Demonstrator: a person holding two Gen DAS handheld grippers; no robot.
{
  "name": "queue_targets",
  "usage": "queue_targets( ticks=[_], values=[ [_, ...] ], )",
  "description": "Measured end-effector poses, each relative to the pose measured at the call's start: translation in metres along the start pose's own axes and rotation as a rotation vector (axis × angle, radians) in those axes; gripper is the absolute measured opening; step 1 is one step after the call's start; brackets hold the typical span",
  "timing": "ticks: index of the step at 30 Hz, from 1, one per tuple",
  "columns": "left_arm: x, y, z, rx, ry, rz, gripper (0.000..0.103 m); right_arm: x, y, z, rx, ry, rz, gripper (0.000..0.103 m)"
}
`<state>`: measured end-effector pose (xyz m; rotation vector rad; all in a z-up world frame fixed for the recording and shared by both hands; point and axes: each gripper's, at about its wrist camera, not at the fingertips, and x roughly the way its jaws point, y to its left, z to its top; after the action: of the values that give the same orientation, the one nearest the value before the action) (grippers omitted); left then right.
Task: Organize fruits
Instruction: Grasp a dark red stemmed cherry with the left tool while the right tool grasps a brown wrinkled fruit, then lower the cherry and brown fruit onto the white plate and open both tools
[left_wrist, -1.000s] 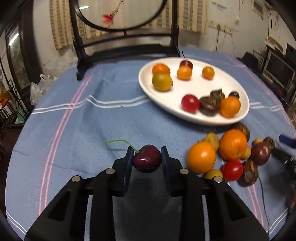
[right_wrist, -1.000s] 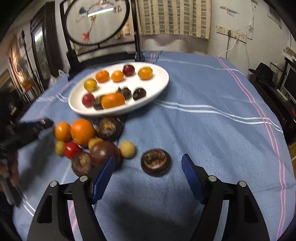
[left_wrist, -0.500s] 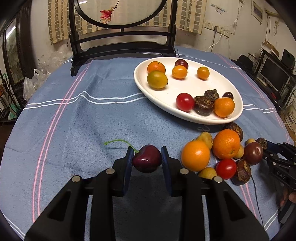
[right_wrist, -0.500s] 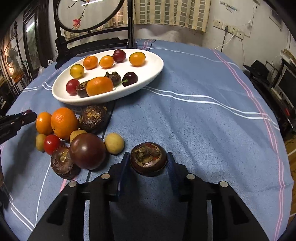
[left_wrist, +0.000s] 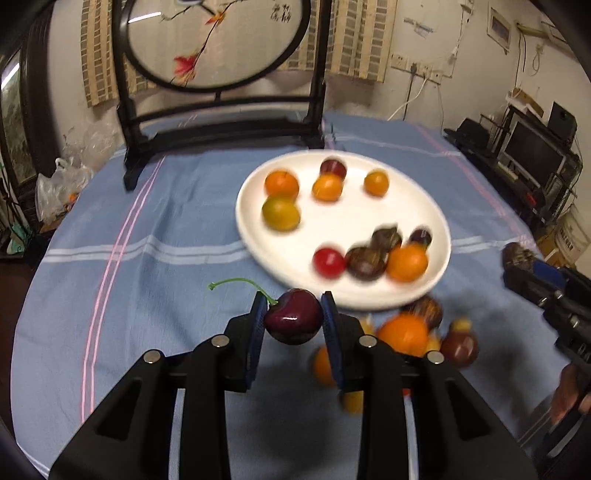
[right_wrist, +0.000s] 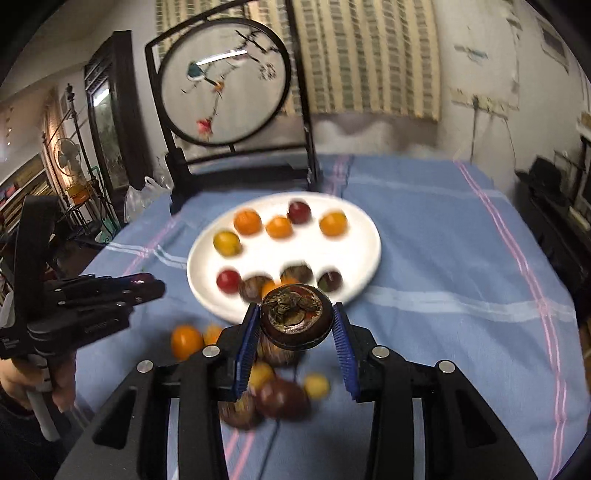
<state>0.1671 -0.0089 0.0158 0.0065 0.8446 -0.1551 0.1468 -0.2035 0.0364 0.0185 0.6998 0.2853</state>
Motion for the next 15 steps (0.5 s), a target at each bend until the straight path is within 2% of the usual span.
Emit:
queue_targets(
  ticks=[5,13,14,15],
  values=[
    [0.028,-0.006,0.03,-0.02,0.011,-0.012,0.029,0.037,0.006,0.024,-0.007,0.007,0.006,0.04],
    [0.077,-0.001,0.048,-0.047,0.065,0.045,0.029,0.101,0.011,0.036,-0.001,0.116,-0.006,0.04],
    [0.083,0.0,0.048,-0.056,0.073,0.051,0.033,0.103,0.011,0.036,0.005,0.117,-0.005,0.042],
    [0.085,0.001,0.048,-0.065,0.077,0.057,0.045,0.103,0.01,0.035,0.021,0.115,0.002,0.049]
  ],
)
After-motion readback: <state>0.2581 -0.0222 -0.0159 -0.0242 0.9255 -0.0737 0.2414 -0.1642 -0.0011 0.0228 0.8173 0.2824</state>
